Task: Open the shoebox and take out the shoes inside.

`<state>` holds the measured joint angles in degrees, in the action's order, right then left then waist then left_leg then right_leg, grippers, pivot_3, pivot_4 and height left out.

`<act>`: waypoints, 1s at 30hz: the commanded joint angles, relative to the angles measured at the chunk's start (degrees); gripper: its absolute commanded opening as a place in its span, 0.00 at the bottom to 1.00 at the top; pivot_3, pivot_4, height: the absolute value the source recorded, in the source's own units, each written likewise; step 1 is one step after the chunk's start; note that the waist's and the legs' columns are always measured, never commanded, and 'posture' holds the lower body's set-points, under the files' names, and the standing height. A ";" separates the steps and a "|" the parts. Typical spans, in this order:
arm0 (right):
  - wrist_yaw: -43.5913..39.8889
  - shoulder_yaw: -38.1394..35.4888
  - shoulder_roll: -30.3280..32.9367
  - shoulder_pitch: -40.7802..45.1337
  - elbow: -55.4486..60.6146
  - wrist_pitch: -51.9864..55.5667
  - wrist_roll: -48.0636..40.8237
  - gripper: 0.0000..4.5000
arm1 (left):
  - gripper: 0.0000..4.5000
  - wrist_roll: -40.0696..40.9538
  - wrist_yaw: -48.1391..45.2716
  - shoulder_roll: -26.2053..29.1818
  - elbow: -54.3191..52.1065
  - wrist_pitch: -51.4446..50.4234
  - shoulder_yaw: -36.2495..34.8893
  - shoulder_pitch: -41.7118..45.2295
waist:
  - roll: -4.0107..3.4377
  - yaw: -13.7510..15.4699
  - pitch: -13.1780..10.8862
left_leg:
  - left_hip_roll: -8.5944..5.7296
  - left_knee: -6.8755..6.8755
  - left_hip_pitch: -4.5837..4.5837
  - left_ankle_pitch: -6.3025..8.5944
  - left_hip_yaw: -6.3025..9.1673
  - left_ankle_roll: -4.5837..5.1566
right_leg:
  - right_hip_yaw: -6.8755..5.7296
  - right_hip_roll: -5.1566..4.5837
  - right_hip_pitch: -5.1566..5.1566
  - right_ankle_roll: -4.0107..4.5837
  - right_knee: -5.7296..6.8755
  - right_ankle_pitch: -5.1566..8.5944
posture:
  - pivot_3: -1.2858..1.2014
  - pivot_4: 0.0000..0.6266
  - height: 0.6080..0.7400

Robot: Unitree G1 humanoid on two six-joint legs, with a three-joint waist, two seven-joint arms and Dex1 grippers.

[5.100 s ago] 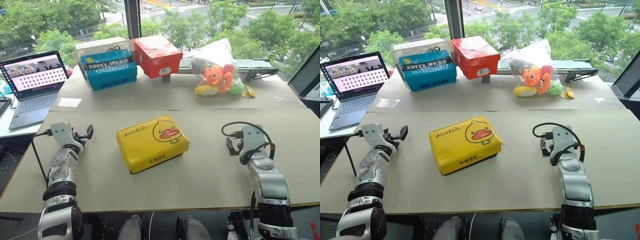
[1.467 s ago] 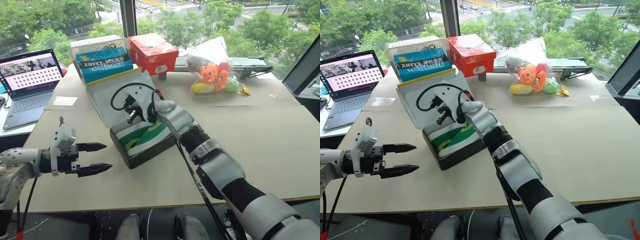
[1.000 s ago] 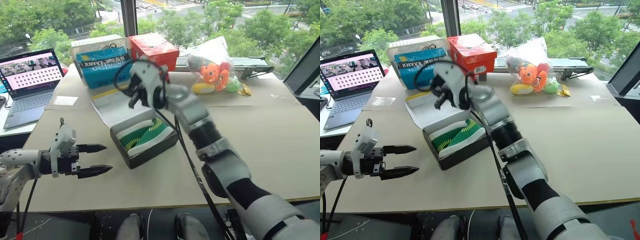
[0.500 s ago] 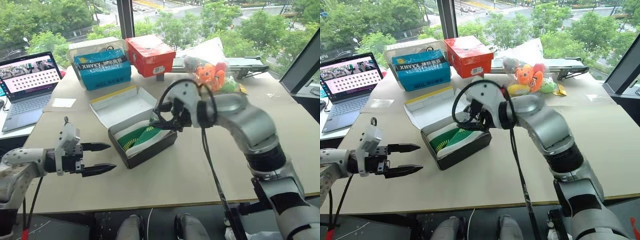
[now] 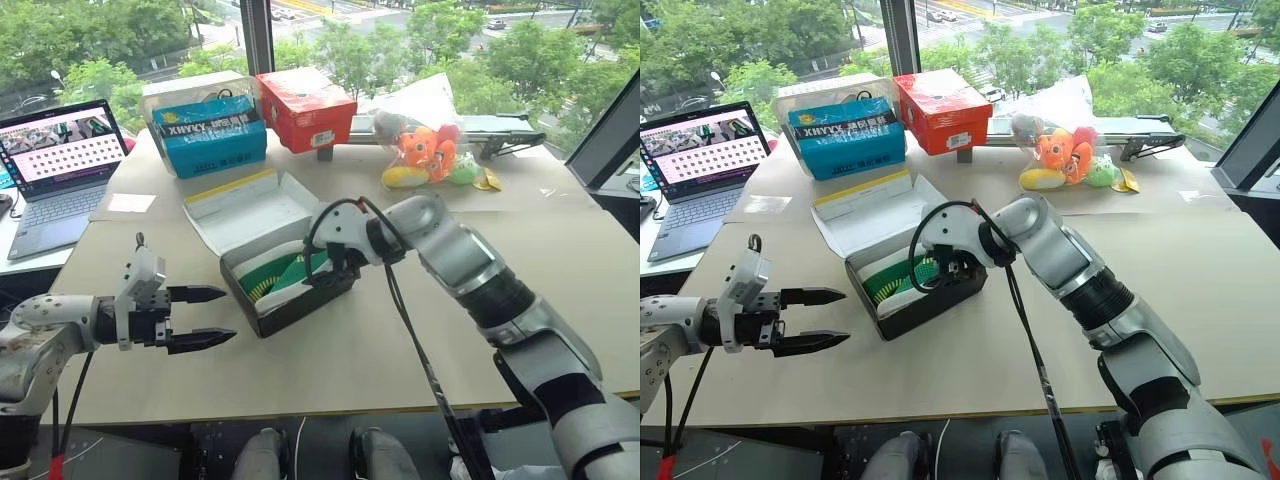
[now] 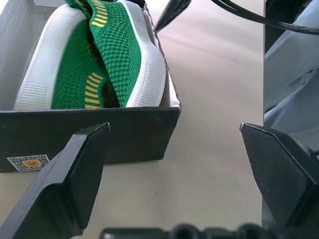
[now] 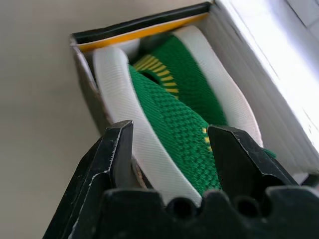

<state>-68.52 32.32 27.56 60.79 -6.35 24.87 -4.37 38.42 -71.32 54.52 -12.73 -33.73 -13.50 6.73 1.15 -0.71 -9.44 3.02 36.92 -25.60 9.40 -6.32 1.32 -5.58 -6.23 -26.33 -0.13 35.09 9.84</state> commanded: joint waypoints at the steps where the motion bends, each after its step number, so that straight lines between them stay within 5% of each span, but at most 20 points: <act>1: -2.15 0.41 -1.44 2.45 -1.68 -3.98 2.17 0.64 | 1.00 0.61 -0.08 0.91 -1.17 -0.08 -1.24 0.58 | 0.00 -0.09 0.00 | 0.01 0.00 0.00 0.00 0.00 0.00 | 0.00 0.01 0.00 0.00 0.00 0.00 | 0.52 0.24 0.99; 30: -7.19 2.92 -9.75 3.07 -18.02 -16.29 12.43 0.64 | 1.00 0.97 2.02 0.06 -2.54 -0.19 -1.11 0.12 | 0.00 -0.20 0.02 | 0.06 0.00 0.26 -0.01 -0.04 -0.03 | 0.02 0.04 0.13 0.11 0.11 0.05 | 0.52 0.24 0.99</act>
<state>-75.05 33.19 18.41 64.81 -22.23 9.39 5.65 38.52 -69.31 54.35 -13.79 -33.93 -13.50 6.46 1.15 -0.91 -9.42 3.08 36.92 -25.31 9.39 -6.36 1.29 -5.56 -6.18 -26.18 -0.02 35.20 9.89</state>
